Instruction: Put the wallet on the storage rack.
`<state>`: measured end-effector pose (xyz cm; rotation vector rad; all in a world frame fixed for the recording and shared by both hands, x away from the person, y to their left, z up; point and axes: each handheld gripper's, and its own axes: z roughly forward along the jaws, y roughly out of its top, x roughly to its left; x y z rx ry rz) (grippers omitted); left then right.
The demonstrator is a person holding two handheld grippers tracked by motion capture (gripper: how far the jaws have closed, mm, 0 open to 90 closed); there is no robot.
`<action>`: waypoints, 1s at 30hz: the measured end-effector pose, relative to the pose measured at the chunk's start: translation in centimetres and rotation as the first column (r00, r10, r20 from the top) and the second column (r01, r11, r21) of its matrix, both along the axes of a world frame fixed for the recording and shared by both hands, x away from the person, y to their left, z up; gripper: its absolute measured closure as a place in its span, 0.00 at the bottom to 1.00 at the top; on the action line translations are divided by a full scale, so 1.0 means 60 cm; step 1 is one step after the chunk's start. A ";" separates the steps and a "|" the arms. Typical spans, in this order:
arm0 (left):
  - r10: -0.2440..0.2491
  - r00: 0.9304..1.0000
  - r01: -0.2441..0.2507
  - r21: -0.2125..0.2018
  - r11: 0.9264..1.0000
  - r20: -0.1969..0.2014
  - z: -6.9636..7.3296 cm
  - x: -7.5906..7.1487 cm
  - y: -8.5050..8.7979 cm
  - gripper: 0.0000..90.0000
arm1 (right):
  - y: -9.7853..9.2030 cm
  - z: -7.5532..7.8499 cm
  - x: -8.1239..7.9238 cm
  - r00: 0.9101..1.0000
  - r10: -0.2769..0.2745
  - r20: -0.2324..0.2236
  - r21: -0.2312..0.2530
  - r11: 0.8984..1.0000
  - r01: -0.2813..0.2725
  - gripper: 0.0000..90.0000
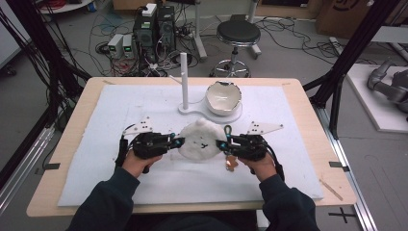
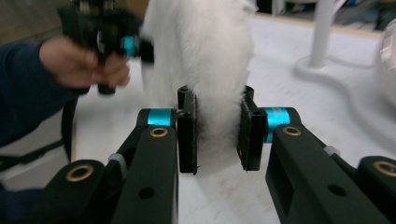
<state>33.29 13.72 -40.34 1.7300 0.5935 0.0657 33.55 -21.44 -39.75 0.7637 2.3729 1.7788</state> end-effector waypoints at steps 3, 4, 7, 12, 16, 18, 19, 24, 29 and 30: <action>-0.008 1.000 0.009 0.058 0.998 -0.016 -0.008 0.000 -0.012 0.88 | -0.004 0.005 -0.002 0.999 -0.038 0.029 -0.015 0.999 0.039 0.84; -0.008 1.000 0.009 0.058 0.998 -0.016 -0.008 0.000 -0.012 0.87 | -0.004 0.005 -0.002 0.999 -0.042 0.032 -0.016 0.999 0.043 0.85; 0.018 1.000 -0.017 0.073 0.997 -0.022 -0.010 0.002 -0.010 0.78 | -0.003 0.006 -0.003 0.998 -0.045 0.048 -0.026 0.999 0.046 0.85; 0.154 0.988 -0.156 0.068 0.985 0.026 -0.009 0.014 0.027 0.60 | -0.007 0.020 -0.005 0.992 -0.071 0.103 -0.068 0.995 0.078 0.86; 0.250 0.968 -0.251 0.046 0.967 0.014 -0.008 0.022 0.058 0.42 | -0.014 0.039 -0.003 0.981 -0.099 0.165 -0.113 0.986 0.119 0.86; 0.285 0.959 -0.285 0.028 0.958 0.008 -0.007 0.025 0.072 0.32 | -0.017 0.049 0.000 0.977 -0.107 0.184 -0.123 0.984 0.131 0.86; 0.285 0.959 -0.285 0.028 0.958 0.008 -0.007 0.025 0.072 0.30 | -0.017 0.049 0.000 0.977 -0.107 0.184 -0.123 0.984 0.131 0.86; 0.335 0.942 -0.335 0.000 0.942 0.015 -0.008 0.032 0.105 0.26 | -0.023 0.086 0.023 0.957 -0.146 0.251 -0.149 0.971 0.187 0.86; 0.356 0.934 -0.356 -0.002 0.934 0.023 -0.009 0.035 0.120 0.26 | -0.029 0.123 0.053 0.939 -0.175 0.296 -0.172 0.957 0.233 0.86; 0.356 0.934 -0.356 -0.002 0.934 0.023 -0.009 0.035 0.120 0.26 | -0.029 0.123 0.053 0.939 -0.175 0.296 -0.172 0.957 0.233 0.86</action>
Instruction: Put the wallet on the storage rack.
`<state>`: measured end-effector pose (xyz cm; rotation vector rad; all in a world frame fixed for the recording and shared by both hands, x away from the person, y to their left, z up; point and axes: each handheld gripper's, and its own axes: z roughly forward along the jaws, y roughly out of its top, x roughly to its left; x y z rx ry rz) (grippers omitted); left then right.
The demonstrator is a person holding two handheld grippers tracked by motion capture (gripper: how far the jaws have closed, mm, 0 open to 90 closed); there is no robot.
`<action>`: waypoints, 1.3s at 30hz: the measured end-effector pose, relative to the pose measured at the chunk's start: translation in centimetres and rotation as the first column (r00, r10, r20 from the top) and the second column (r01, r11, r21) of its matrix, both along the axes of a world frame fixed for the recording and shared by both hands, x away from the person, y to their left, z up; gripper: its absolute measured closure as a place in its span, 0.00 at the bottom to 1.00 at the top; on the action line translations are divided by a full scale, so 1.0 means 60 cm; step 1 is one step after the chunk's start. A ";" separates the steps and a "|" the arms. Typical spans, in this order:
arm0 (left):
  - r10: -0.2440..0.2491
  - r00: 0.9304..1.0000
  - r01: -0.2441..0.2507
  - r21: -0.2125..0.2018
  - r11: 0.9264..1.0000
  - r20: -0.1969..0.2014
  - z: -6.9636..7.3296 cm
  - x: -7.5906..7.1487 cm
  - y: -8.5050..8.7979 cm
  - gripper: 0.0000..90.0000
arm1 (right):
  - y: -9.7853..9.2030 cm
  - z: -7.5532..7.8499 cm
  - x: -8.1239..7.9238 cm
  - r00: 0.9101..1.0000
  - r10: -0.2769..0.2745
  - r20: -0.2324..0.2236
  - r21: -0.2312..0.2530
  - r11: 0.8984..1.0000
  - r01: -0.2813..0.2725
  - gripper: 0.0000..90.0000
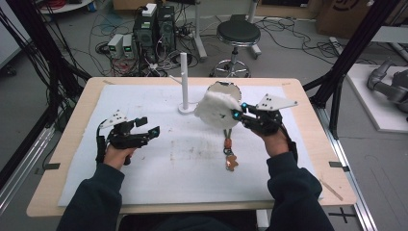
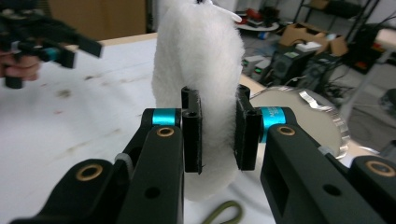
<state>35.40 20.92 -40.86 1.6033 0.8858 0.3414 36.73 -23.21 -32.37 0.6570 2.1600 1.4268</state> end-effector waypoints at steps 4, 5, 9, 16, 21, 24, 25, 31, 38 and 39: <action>0.018 1.000 -0.018 -0.005 1.000 -0.014 -0.002 0.002 0.006 0.26 | -0.017 0.028 0.037 0.997 -0.066 0.024 -0.034 0.997 0.067 0.86; 0.018 1.000 -0.018 -0.003 1.000 -0.015 -0.002 0.003 0.006 0.26 | -0.017 0.028 0.037 0.997 -0.066 0.024 -0.034 0.997 0.067 0.86; 0.013 1.000 -0.013 -0.002 1.000 -0.026 -0.004 0.004 0.004 0.26 | -0.027 0.044 0.064 0.993 -0.105 0.053 -0.060 0.992 0.109 0.86; 0.013 0.999 -0.013 -0.004 1.000 -0.033 -0.005 0.005 0.004 0.26 | -0.018 0.059 0.106 0.985 -0.106 0.137 -0.180 0.975 0.130 0.86; 0.015 0.999 -0.015 -0.008 1.000 -0.036 -0.006 0.005 0.006 0.26 | 0.001 0.050 0.130 0.975 -0.083 0.205 -0.298 0.944 0.143 0.86; 0.014 0.999 -0.014 -0.008 1.000 -0.041 -0.007 0.005 0.007 0.26 | 0.013 0.033 0.146 0.974 -0.068 0.218 -0.361 0.921 0.146 0.86; 0.014 0.999 -0.014 -0.008 1.000 -0.041 -0.007 0.005 0.007 0.26 | 0.013 0.033 0.146 0.974 -0.068 0.218 -0.361 0.921 0.146 0.86; 0.017 0.999 -0.017 -0.016 1.000 -0.046 -0.009 0.004 0.009 0.26 | 0.028 0.006 0.164 0.975 -0.057 0.214 -0.406 0.903 0.142 0.86; 0.016 0.998 -0.017 -0.012 1.000 -0.054 -0.011 0.003 0.008 0.26 | 0.036 -0.040 0.179 0.985 -0.056 0.162 -0.456 0.881 0.125 0.84; 0.016 0.998 -0.017 -0.012 1.000 -0.054 -0.011 0.003 0.008 0.26 | 0.036 -0.040 0.179 0.985 -0.056 0.162 -0.456 0.881 0.125 0.84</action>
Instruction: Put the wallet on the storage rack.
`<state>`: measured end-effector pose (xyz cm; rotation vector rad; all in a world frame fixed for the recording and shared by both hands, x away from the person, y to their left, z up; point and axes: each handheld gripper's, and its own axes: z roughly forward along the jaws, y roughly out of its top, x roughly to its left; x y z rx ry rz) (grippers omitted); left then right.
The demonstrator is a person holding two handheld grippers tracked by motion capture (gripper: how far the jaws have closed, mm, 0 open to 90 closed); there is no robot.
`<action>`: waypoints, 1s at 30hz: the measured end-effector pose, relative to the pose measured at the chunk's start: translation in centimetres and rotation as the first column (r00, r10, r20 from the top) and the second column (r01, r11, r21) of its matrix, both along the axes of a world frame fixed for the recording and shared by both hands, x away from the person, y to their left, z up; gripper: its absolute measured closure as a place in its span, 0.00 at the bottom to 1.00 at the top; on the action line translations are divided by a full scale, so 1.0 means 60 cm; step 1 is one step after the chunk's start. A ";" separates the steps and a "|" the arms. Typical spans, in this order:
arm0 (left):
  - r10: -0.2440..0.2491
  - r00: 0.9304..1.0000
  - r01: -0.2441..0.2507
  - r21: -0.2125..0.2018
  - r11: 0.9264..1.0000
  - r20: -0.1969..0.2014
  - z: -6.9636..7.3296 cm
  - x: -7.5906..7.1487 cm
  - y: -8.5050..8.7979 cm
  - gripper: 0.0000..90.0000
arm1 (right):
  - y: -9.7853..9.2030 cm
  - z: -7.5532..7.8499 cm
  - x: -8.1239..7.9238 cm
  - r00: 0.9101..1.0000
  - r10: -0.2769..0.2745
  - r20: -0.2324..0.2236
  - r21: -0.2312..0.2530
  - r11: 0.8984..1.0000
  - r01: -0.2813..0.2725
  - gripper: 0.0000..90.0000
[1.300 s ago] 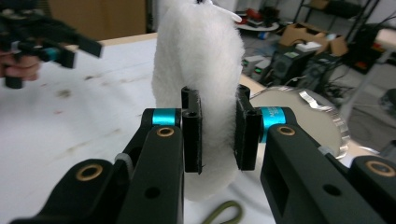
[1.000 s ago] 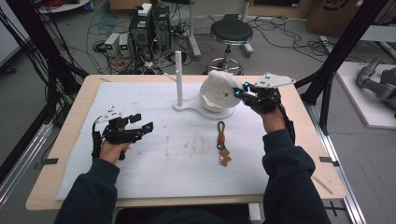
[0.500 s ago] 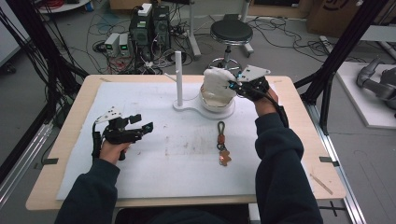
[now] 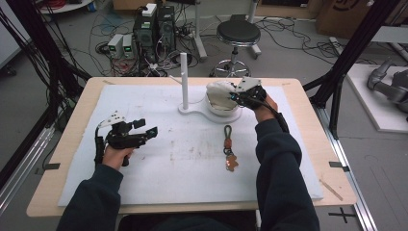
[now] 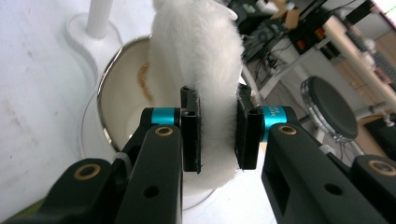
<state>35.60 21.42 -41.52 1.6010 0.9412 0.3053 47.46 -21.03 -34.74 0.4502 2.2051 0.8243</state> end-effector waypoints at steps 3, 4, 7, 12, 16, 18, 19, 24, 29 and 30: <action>0.000 1.000 0.000 -0.003 1.000 -0.001 0.000 0.000 0.000 0.26 | 0.000 0.000 0.001 0.998 -0.019 -0.060 0.076 0.997 0.023 0.66; 0.000 1.000 0.000 -0.002 1.000 -0.002 0.000 0.000 0.000 0.26 | 0.000 0.000 0.001 0.998 -0.019 -0.060 0.076 0.997 0.023 0.66; -0.004 1.000 0.004 -0.001 1.000 -0.002 0.000 0.000 -0.001 0.26 | -0.018 0.016 0.001 0.982 -0.035 -0.186 0.327 0.940 0.095 0.58; -0.007 1.000 0.007 -0.001 1.000 -0.005 0.000 -0.001 -0.003 0.26 | -0.023 0.020 -0.001 0.968 0.002 -0.250 0.419 0.902 0.106 0.79; -0.005 1.000 0.005 -0.002 1.000 -0.008 -0.001 0.000 -0.002 0.26 | -0.011 0.003 0.004 0.952 0.001 -0.306 0.325 0.940 0.104 0.84; -0.005 1.000 0.005 -0.002 1.000 -0.009 -0.001 -0.001 -0.002 0.26 | -0.011 0.000 0.004 0.947 -0.018 -0.320 0.325 0.937 0.128 0.85; -0.005 1.000 0.005 -0.002 1.000 -0.010 -0.001 -0.001 -0.002 0.26 | -0.012 0.000 0.005 0.949 -0.023 -0.315 0.326 0.936 0.131 0.85; -0.005 1.000 0.005 -0.001 1.000 -0.010 -0.001 -0.001 -0.001 0.26 | -0.028 0.007 -0.007 0.942 -0.087 -0.324 0.314 0.929 0.194 0.70; 0.001 1.000 -0.001 0.008 1.000 0.009 0.000 -0.001 0.000 0.26 | -0.054 0.017 -0.030 0.939 -0.122 -0.323 0.361 0.901 0.241 0.52; 0.001 1.000 -0.001 0.008 1.000 0.009 0.000 -0.001 0.000 0.26 | -0.054 0.017 -0.030 0.939 -0.122 -0.323 0.361 0.901 0.241 0.52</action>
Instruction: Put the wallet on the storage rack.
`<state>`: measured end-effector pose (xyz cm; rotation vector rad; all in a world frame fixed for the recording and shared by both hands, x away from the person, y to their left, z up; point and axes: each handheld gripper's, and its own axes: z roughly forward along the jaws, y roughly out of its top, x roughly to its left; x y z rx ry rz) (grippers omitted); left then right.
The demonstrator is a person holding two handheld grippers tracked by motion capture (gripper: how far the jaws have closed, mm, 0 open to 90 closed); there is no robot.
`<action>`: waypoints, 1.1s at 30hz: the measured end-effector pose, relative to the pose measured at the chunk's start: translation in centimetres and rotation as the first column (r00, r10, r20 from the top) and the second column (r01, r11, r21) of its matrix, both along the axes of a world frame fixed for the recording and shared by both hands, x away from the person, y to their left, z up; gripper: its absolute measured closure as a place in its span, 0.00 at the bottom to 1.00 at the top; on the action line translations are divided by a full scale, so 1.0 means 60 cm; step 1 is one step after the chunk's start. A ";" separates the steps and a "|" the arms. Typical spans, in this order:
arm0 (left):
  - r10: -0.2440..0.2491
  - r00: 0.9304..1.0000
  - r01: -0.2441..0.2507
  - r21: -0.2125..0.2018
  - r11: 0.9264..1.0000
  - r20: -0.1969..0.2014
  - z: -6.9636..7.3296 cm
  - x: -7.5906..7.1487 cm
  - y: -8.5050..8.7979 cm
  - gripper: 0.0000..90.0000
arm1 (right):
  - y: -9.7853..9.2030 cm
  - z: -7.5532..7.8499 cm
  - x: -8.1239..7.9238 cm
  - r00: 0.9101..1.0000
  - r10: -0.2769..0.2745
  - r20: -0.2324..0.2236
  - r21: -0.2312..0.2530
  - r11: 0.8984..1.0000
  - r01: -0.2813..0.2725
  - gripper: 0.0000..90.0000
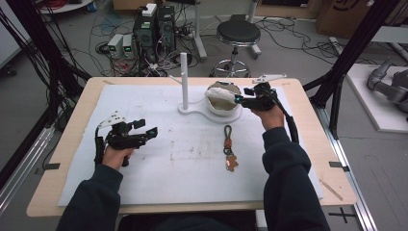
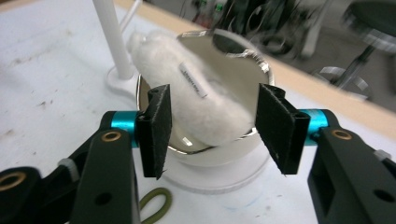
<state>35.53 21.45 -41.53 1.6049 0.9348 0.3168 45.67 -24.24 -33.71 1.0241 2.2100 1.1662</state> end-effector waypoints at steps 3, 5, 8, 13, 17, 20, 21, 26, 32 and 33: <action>0.011 1.000 -0.011 0.014 1.000 0.016 0.001 -0.001 -0.001 0.22 | -0.017 -0.004 -0.033 0.998 -0.024 0.052 -0.033 0.999 0.026 0.42; 0.008 0.999 -0.009 0.026 1.000 0.031 0.001 -0.001 -0.001 0.22 | -0.023 -0.009 -0.042 0.998 -0.024 0.062 -0.024 0.999 0.026 0.40; 0.006 0.999 -0.009 0.056 0.998 0.051 0.001 -0.002 0.000 0.22 | -0.042 -0.028 -0.068 0.998 -0.032 0.047 0.006 0.999 0.031 0.34; 0.016 0.998 -0.022 0.084 0.996 0.068 0.000 -0.002 0.002 0.22 | -0.072 -0.074 -0.116 0.999 -0.032 0.010 0.003 0.999 0.032 0.28; 0.020 0.998 -0.025 0.075 0.997 0.067 -0.001 -0.001 0.003 0.22 | -0.083 -0.089 -0.136 0.999 -0.033 0.001 -0.004 0.999 0.033 0.26; 0.024 0.997 -0.029 0.074 0.997 0.075 0.000 -0.002 0.003 0.22 | -0.091 -0.095 -0.150 1.000 -0.030 0.001 0.018 0.999 0.030 0.25; 0.024 0.997 -0.029 0.073 0.997 0.078 0.001 -0.002 0.003 0.22 | -0.092 -0.095 -0.154 1.000 -0.029 0.004 0.024 0.999 0.029 0.25; 0.036 0.996 -0.042 0.069 0.997 0.086 0.003 -0.003 0.004 0.22 | -0.098 -0.091 -0.171 0.999 -0.035 0.022 0.021 0.999 0.034 0.24; 0.044 0.994 -0.051 0.074 0.996 0.098 0.004 -0.004 0.003 0.22 | -0.111 -0.096 -0.183 0.999 -0.038 0.036 0.070 0.997 0.035 0.24; 0.046 0.994 -0.053 0.075 0.996 0.096 0.004 -0.004 0.004 0.22 | -0.116 -0.099 -0.185 0.999 -0.037 0.033 0.080 0.996 0.034 0.24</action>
